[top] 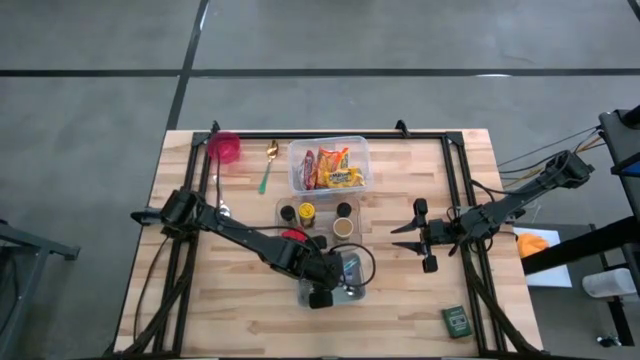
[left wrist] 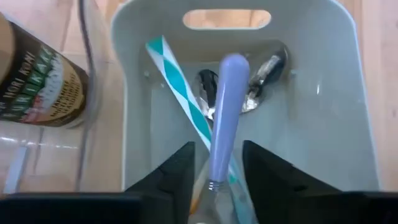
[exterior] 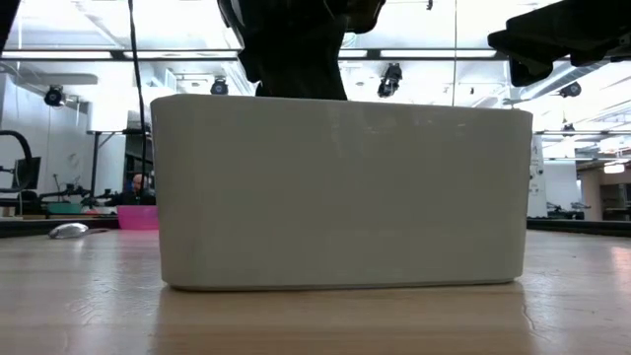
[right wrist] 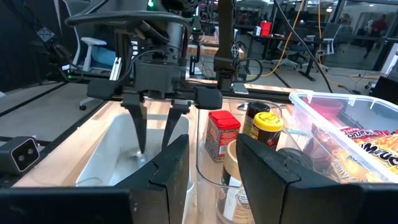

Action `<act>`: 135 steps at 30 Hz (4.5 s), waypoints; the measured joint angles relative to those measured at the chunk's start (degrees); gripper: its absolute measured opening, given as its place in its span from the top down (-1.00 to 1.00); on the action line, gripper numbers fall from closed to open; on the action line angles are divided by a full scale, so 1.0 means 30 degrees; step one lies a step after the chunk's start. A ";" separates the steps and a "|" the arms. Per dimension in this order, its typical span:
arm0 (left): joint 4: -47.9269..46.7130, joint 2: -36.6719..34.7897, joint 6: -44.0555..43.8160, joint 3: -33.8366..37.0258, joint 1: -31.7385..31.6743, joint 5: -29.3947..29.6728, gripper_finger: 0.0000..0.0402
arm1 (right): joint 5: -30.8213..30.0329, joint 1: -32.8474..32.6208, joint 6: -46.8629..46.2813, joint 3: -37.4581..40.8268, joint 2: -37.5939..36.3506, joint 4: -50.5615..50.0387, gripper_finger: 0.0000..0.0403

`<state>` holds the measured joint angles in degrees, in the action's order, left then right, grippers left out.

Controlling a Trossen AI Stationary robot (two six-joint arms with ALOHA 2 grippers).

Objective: Pick & Place Food Item
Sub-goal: Put the silver spoon into the gray bin

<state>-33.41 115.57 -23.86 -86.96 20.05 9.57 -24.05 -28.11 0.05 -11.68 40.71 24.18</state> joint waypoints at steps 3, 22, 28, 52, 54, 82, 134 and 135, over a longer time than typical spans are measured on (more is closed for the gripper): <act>0.0002 0.0000 0.0002 -0.0002 0.0000 -0.0122 0.15 | 0.0000 0.0005 0.0000 0.0007 0.0000 0.0000 0.36; -0.3624 -0.2850 -0.2608 -0.0007 0.0583 -0.0256 -0.12 | 0.0003 -0.0002 0.0004 0.0000 -0.0007 -0.0016 0.36; -0.6852 -0.5229 -0.5441 0.0002 0.1343 0.3262 -0.12 | 0.0000 -0.0002 0.0007 0.0000 -0.0007 -0.0044 0.36; -1.3296 -1.6637 -2.3562 1.2427 -0.4414 0.4124 -0.12 | 0.0003 0.0013 0.0005 0.0000 -0.0007 -0.0063 0.36; -1.3246 -1.7522 -2.3562 1.3126 -0.5387 0.4053 -0.12 | 0.0000 0.0013 0.0007 0.0000 -0.0007 -0.0066 0.36; -1.2382 -1.5467 -1.7198 1.3886 -1.4376 0.3365 -0.12 | 0.0004 -0.0002 0.0006 0.0000 -0.0004 -0.0066 0.36; -0.3067 -1.3253 -1.4535 1.8812 -1.7486 0.1223 0.94 | 0.0000 0.0004 0.0000 0.0000 -0.0007 -0.0065 0.36; -0.3067 -1.3253 -1.4535 1.8812 -1.7486 0.1226 0.93 | 0.0007 0.0005 0.0000 0.0000 -0.0007 -0.0058 0.36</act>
<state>-42.61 75.81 -67.46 -30.52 -32.40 13.25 -24.03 -28.10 0.05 -11.68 40.69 24.01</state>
